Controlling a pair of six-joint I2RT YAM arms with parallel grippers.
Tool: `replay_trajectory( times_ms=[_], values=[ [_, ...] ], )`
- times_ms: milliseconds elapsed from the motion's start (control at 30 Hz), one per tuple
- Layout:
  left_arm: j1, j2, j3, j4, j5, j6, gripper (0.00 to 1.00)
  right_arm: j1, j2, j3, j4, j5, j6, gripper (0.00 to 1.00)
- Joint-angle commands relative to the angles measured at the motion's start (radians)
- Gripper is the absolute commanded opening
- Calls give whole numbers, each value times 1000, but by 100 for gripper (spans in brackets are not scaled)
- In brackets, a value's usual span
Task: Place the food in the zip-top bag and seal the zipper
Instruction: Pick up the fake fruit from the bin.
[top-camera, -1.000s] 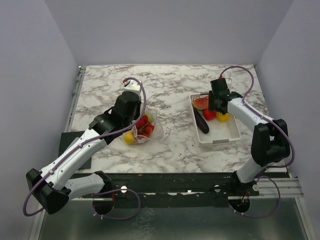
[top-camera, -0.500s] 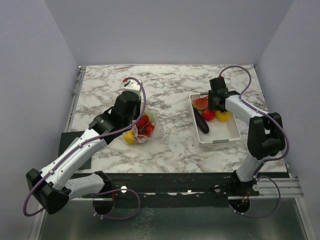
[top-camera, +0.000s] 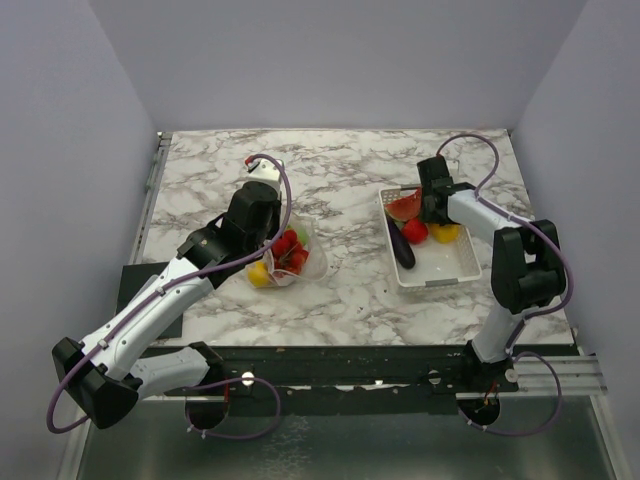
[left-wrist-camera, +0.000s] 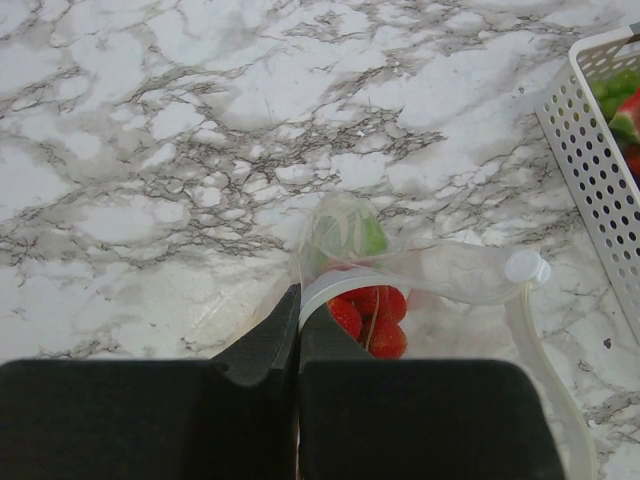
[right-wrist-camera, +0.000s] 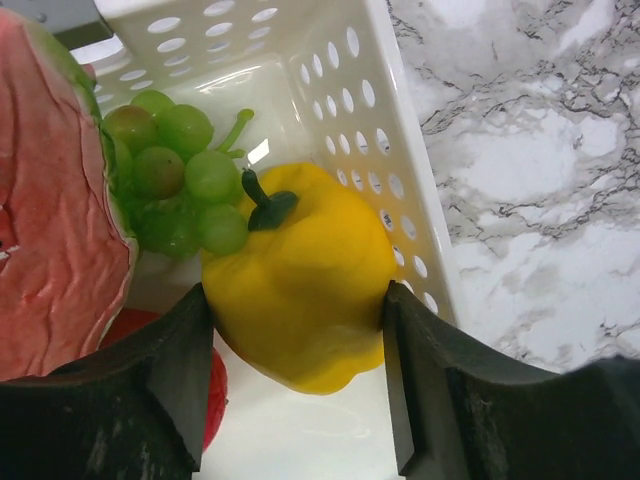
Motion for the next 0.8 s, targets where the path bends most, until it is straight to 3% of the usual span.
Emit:
replay_trajectory(
  times_ms=[0, 67, 233, 500, 767],
  values=[
    [4, -25, -7, 39, 15, 5, 0, -7, -5, 7, 6, 2, -1, 43],
    [3, -25, -7, 39, 15, 4, 0, -7, -26, 8, -2, -2, -2, 32],
    [5, -24, -8, 41, 15, 4, 0, -7, -92, 5, -24, -3, 4, 22],
    [8, -22, -9, 41, 17, 2, 0, -5, -244, 2, -63, -66, 3, 21],
    [15, -22, -10, 42, 18, 1, 0, 11, -416, -7, -68, -238, 4, 20]
  ],
)
